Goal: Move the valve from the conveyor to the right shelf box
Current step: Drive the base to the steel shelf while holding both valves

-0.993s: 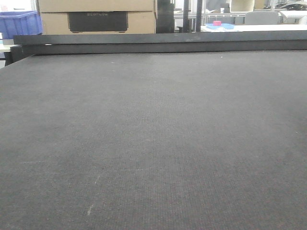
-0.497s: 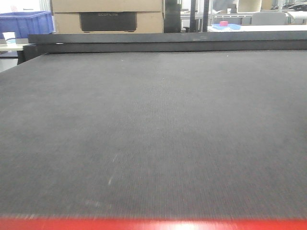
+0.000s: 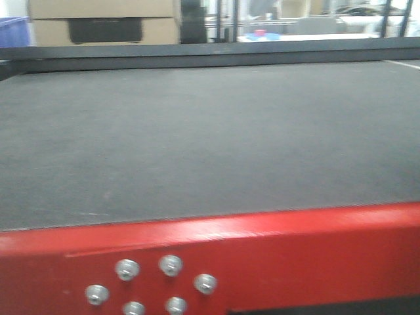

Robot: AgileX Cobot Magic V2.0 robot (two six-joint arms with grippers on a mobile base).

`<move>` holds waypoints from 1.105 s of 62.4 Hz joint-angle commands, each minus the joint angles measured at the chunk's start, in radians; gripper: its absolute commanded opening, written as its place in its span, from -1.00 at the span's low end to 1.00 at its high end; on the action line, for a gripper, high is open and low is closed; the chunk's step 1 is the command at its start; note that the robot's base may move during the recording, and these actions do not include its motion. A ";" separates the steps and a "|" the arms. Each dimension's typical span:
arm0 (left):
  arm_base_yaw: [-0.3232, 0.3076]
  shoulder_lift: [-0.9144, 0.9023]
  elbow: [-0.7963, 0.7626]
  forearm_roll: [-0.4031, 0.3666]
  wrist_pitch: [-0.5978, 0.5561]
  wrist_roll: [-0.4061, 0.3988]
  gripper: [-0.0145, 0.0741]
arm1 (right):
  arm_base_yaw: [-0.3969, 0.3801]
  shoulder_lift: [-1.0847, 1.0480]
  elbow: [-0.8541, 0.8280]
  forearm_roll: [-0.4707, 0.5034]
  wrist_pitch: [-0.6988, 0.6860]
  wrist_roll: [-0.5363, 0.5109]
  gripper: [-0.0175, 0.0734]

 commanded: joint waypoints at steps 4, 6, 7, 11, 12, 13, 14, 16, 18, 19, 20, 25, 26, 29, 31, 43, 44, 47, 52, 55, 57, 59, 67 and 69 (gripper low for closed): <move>-0.006 -0.005 -0.007 -0.010 -0.050 -0.005 -0.92 | -0.003 -0.005 -0.008 -0.004 -0.070 -0.001 -0.97; -0.006 -0.005 -0.007 -0.010 -0.050 -0.005 -0.92 | -0.003 -0.005 -0.008 -0.004 -0.070 -0.001 -0.97; -0.006 -0.005 -0.007 -0.010 -0.050 -0.005 -0.92 | -0.003 -0.005 -0.008 -0.004 -0.070 -0.001 -0.97; -0.006 -0.005 -0.007 -0.010 -0.050 -0.005 -0.92 | -0.003 -0.005 -0.008 -0.004 -0.070 -0.001 -0.97; -0.006 -0.005 -0.007 -0.010 -0.050 -0.005 -0.92 | -0.003 -0.005 -0.008 -0.004 -0.070 -0.001 -0.97; -0.006 -0.005 -0.007 -0.010 -0.050 -0.005 -0.92 | -0.003 -0.005 -0.008 -0.004 -0.070 -0.001 -0.97; -0.006 -0.005 -0.007 -0.010 -0.050 -0.005 -0.92 | -0.003 -0.005 -0.008 -0.004 -0.070 -0.001 -0.97; -0.006 -0.005 -0.007 -0.010 -0.050 -0.005 -0.92 | -0.003 -0.005 -0.008 -0.004 -0.070 -0.001 -0.97; -0.006 -0.005 -0.007 -0.010 -0.050 -0.005 -0.92 | -0.003 -0.005 -0.008 -0.004 -0.070 -0.001 -0.97; -0.006 -0.005 -0.007 -0.010 -0.050 -0.005 -0.92 | -0.003 -0.005 -0.008 -0.004 -0.070 -0.001 -0.97; -0.006 -0.005 -0.007 -0.010 -0.050 -0.005 -0.92 | -0.003 -0.005 -0.008 -0.004 -0.070 -0.001 -0.97; -0.006 -0.005 -0.007 -0.010 -0.050 -0.005 -0.92 | -0.003 -0.005 -0.008 -0.004 -0.070 -0.001 -0.97; -0.006 -0.005 -0.007 -0.010 -0.050 -0.005 -0.92 | -0.003 -0.005 -0.008 -0.004 -0.070 -0.001 -0.97; -0.006 -0.005 -0.007 -0.010 -0.050 -0.005 -0.92 | -0.003 -0.005 -0.008 -0.004 -0.070 -0.001 -0.97; -0.006 -0.005 -0.007 -0.010 -0.050 -0.005 -0.92 | -0.003 -0.005 -0.008 -0.004 -0.070 -0.001 -0.97; -0.006 -0.005 -0.007 -0.010 -0.050 -0.005 -0.92 | -0.003 -0.005 -0.008 -0.004 -0.070 -0.001 -0.97; -0.006 -0.005 -0.007 -0.010 -0.050 -0.005 -0.92 | -0.003 -0.005 -0.008 -0.004 -0.070 -0.001 -0.97; -0.006 -0.005 -0.007 -0.010 -0.050 -0.005 -0.92 | -0.003 -0.005 -0.008 -0.004 -0.070 -0.001 -0.97; -0.006 -0.005 -0.007 -0.010 -0.050 -0.005 -0.92 | -0.003 -0.005 -0.008 -0.004 -0.070 -0.001 -0.97; -0.006 -0.005 -0.007 -0.010 -0.050 -0.005 -0.92 | -0.003 -0.005 -0.008 -0.004 -0.070 -0.001 -0.97; -0.006 -0.005 -0.007 -0.010 -0.050 -0.005 -0.92 | -0.003 -0.005 -0.008 -0.004 -0.070 -0.001 -0.97; -0.006 -0.005 -0.007 -0.010 -0.050 -0.005 -0.92 | -0.003 -0.005 -0.008 -0.004 -0.070 -0.001 -0.97; -0.006 -0.005 -0.007 -0.010 -0.050 -0.005 -0.92 | -0.003 -0.005 -0.008 -0.004 -0.070 -0.001 -0.97; -0.006 -0.005 -0.007 -0.010 -0.050 -0.005 -0.92 | -0.003 -0.005 -0.008 -0.004 -0.070 -0.001 -0.97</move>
